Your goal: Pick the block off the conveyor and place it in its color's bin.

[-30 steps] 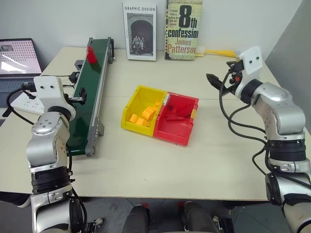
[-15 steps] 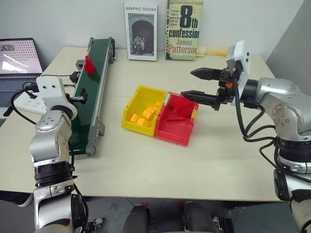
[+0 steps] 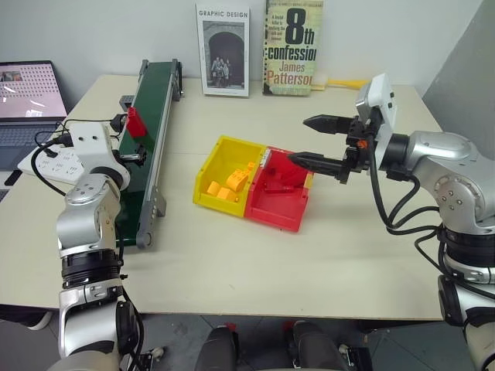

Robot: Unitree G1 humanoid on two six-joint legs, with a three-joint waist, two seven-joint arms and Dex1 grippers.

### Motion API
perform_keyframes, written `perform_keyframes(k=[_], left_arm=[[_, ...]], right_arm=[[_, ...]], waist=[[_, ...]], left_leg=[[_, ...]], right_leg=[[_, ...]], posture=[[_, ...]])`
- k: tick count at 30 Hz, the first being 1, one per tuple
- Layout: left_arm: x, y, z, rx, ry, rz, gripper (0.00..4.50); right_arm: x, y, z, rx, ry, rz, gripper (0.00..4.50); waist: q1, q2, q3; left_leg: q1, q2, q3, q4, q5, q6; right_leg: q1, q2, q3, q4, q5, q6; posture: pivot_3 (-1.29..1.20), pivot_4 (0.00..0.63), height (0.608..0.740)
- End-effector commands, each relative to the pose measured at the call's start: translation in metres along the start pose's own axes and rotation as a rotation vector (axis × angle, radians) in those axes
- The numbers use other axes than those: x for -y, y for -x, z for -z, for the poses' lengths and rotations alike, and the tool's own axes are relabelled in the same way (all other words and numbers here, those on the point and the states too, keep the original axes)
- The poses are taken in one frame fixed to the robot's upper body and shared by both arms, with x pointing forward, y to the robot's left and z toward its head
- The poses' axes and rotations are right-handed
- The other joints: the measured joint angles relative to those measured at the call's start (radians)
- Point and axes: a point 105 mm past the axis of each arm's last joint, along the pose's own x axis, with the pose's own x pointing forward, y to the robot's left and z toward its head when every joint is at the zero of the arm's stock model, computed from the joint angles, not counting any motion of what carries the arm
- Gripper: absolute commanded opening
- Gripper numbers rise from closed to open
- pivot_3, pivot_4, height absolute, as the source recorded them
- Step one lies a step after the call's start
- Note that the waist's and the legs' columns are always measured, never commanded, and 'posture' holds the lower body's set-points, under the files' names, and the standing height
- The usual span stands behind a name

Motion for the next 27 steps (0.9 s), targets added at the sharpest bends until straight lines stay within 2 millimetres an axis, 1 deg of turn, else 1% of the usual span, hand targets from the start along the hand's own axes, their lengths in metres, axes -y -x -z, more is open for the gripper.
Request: perform_keyframes(k=[1, 11, 14, 20, 21, 24, 27], left_arm=[[0.003, -0.001, -0.013, 0.049, -0.011, 0.008, 4.46], [0.001, 0.000, -0.005, 0.017, 0.045, 0.001, 4.46], [0.003, 0.002, 0.001, -0.009, 0.133, 0.012, 4.09], [0.001, 0.006, 0.007, -0.048, 0.140, -0.001, 2.97], [0.002, 0.007, 0.007, -0.048, 0.145, 0.001, 2.73], [0.004, 0.008, 0.002, -0.041, 0.145, 0.010, 2.30], [0.006, 0.009, -0.006, -0.026, 0.141, 0.021, 1.59]], right_arm=[[-0.001, 0.006, -0.013, 0.033, 0.044, 0.017, 4.50], [0.003, 0.007, -0.012, 0.028, 0.045, 0.039, 4.50], [0.004, 0.007, -0.011, 0.025, 0.044, 0.046, 4.50], [0.007, 0.007, -0.009, 0.022, 0.046, 0.058, 4.50], [0.007, 0.007, -0.009, 0.022, 0.046, 0.058, 4.50], [0.007, 0.006, -0.010, 0.028, 0.041, 0.056, 4.50], [0.008, 0.008, -0.008, 0.017, 0.048, 0.066, 4.50]], waist=[[0.000, 0.000, 0.000], [0.000, 0.000, 0.000], [0.000, 0.000, 0.000], [0.000, 0.000, 0.000], [0.000, 0.000, 0.000], [0.000, 0.000, 0.000], [0.000, 0.000, 0.000]], left_leg=[[0.000, 0.000, 0.000, 0.000, 0.000, 0.000], [0.000, 0.000, 0.000, 0.000, 0.000, 0.000], [0.000, 0.000, 0.000, 0.000, 0.000, 0.000], [0.000, 0.000, 0.000, 0.000, 0.000, 0.000], [0.000, 0.000, 0.000, 0.000, 0.000, 0.000], [0.000, 0.000, 0.000, 0.000, 0.000, 0.000], [0.000, 0.000, 0.000, 0.000, 0.000, 0.000]], right_leg=[[0.000, 0.000, 0.000, 0.000, 0.000, 0.000], [0.000, 0.000, 0.000, 0.000, 0.000, 0.000], [0.000, 0.000, 0.000, 0.000, 0.000, 0.000], [0.000, 0.000, 0.000, 0.000, 0.000, 0.000], [0.000, 0.000, 0.000, 0.000, 0.000, 0.000], [0.000, 0.000, 0.000, 0.000, 0.000, 0.000], [0.000, 0.000, 0.000, 0.000, 0.000, 0.000]], posture=[[0.00, 0.150, 0.740], [0.00, 0.150, 0.740], [0.00, 0.150, 0.740], [0.00, 0.150, 0.740], [0.00, 0.150, 0.740], [0.00, 0.150, 0.740], [0.00, 0.150, 0.740]])
